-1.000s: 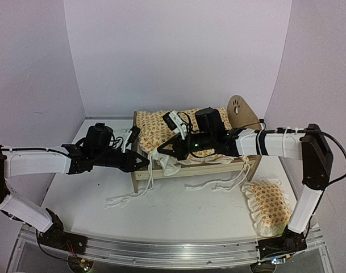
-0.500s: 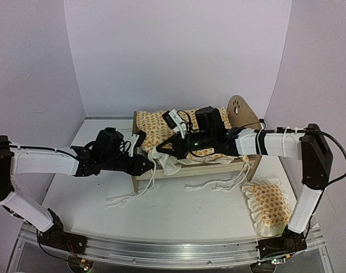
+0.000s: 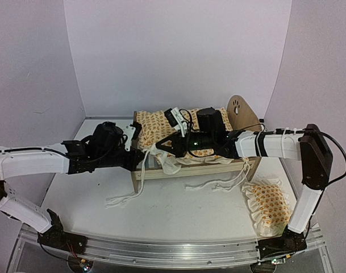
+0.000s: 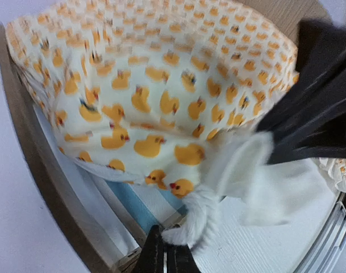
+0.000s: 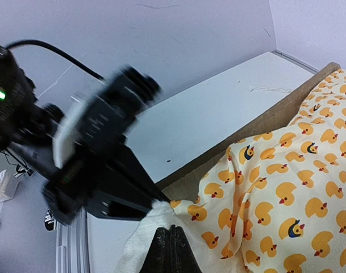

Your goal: Set up the pet bed

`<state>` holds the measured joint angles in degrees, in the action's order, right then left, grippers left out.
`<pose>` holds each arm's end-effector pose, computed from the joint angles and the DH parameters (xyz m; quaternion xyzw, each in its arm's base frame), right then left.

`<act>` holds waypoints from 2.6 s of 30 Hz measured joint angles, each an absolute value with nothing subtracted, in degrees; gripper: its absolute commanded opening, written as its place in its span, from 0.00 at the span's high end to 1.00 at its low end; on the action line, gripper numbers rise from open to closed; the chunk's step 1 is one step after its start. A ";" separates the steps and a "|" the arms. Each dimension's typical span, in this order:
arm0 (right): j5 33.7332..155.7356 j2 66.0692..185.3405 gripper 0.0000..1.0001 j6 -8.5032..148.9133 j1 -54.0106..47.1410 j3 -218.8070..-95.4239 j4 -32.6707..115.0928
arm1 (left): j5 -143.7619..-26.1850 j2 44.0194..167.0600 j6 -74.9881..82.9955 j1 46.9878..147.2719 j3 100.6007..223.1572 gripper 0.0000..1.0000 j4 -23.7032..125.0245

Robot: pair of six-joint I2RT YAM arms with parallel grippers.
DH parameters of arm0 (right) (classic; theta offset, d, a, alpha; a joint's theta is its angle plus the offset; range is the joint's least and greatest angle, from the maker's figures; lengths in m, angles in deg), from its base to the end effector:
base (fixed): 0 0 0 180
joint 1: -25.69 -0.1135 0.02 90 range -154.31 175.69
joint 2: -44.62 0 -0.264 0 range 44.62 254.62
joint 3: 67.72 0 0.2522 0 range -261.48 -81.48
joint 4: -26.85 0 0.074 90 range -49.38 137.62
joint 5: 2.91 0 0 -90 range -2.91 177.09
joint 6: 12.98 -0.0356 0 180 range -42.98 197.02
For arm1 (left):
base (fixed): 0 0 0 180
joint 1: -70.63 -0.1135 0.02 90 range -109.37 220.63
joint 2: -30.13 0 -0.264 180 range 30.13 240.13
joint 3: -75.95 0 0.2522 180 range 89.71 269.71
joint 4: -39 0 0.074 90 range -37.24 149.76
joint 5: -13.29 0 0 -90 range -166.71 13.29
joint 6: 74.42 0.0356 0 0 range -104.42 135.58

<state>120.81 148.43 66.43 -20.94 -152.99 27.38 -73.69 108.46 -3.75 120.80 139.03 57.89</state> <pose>0.2741 0.3189 0.2558 -0.4012 0.6892 0.4733 0.3744 0.1940 -0.2296 0.2442 0.2229 0.8547 -0.2478 0.3980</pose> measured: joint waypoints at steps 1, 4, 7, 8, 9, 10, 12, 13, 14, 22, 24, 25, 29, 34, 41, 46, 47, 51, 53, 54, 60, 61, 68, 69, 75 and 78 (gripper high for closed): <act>120.44 148.39 1.00 66.15 -20.94 -152.24 26.53 | -71.78 106.56 -2.66 121.39 140.32 1.00 60.43; 119.89 148.39 1.00 65.29 -20.94 -150.45 25.20 | -67.22 100.33 0.93 122.46 143.84 1.00 64.36; 119.96 148.37 1.00 64.48 -20.94 -149.90 23.08 | -64.59 97.79 4.10 122.60 146.57 1.00 65.69; 119.93 148.22 1.00 64.24 -20.96 -149.90 22.05 | -64.00 97.94 5.21 122.66 147.34 1.00 65.87; 119.96 148.04 1.00 64.05 -21.05 -149.86 21.44 | -63.41 98.23 6.22 122.70 147.93 1.00 65.98; 120.02 147.93 1.00 63.87 -21.09 -149.84 20.96 | -62.82 98.51 7.33 122.70 148.36 1.00 66.04; 120.17 147.93 1.00 63.57 -21.07 -149.84 20.43 | -61.90 98.84 10.20 122.70 148.65 1.00 65.76; 120.33 147.93 1.00 63.44 -21.03 -149.84 20.37 | -61.69 98.84 11.66 122.70 148.65 1.00 65.71; 120.55 147.93 1.00 63.28 -20.94 -149.84 20.21 | -61.51 98.88 13.82 122.70 148.80 1.00 65.67; 115.93 148.76 0.87 63.06 -21.09 -155.24 27.62 | -59.67 105.64 22.52 122.75 158.35 1.00 68.10; 111.08 150.18 0.69 63.30 -21.29 -160.96 35.99 | -60.48 109.57 20.01 122.31 164.08 1.00 71.99; 109.16 150.34 0.65 63.41 -21.60 -162.19 38.86 | -61.53 110.91 18.37 122.14 165.89 1.00 72.86; 108.20 147.03 0.61 62.50 -22.43 -158.21 44.39 | -66.38 111.82 12.38 121.79 167.29 1.00 75.68; 110.03 143.78 0.52 59.68 -25.31 -154.78 44.78 | -71.46 111.82 8.16 121.81 167.27 1.00 78.19; 112.90 143.52 0.54 52.97 -28.48 -151.52 31.51 | -73.55 111.80 6.65 121.61 167.27 1.00 80.12; 111.89 143.82 0.54 50.37 -30.71 -148.77 26.99 | -73.62 111.76 6.63 121.17 167.27 1.00 80.42; 111.58 144.11 0.52 49.60 -30.93 -148.77 26.14 | -73.64 111.76 6.63 121.09 167.27 1.00 80.42; 108.83 146.25 0.47 46.17 -31.80 -147.76 22.20 | -73.64 111.67 6.65 120.76 167.27 1.00 80.45; 107.26 148.06 0.51 44.97 -31.78 -147.72 21.65 | -73.71 111.50 6.65 120.65 167.27 1.00 80.45; 106.43 149.09 0.52 44.27 -31.65 -147.72 21.37 | -73.71 111.36 6.65 120.63 167.27 1.00 80.45; 100.07 152.06 0.64 40.70 -30.84 -147.72 21.28 | -73.88 109.86 6.68 120.39 167.25 1.00 80.49; 99.54 152.30 0.64 40.40 -30.67 -147.74 21.00 | -74.06 109.64 6.68 120.37 167.23 1.00 80.49; 100.55 155.41 1.00 40.62 -29.84 -148.86 18.38 | -74.69 109.33 6.70 119.88 166.99 1.00 80.49; 101.42 155.43 1.00 40.79 -29.81 -148.83 17.92 | -75.37 109.29 6.70 119.58 166.72 1.00 80.45; 109.77 155.43 1.00 39.46 -28.59 -146.63 8.69 | -83.89 109.18 5.30 113.52 162.15 0.68 79.53; 115.19 155.43 1.00 37.60 -26.82 -143.87 4.26 | -87.87 107.74 3.16 109.94 156.32 0.45 77.26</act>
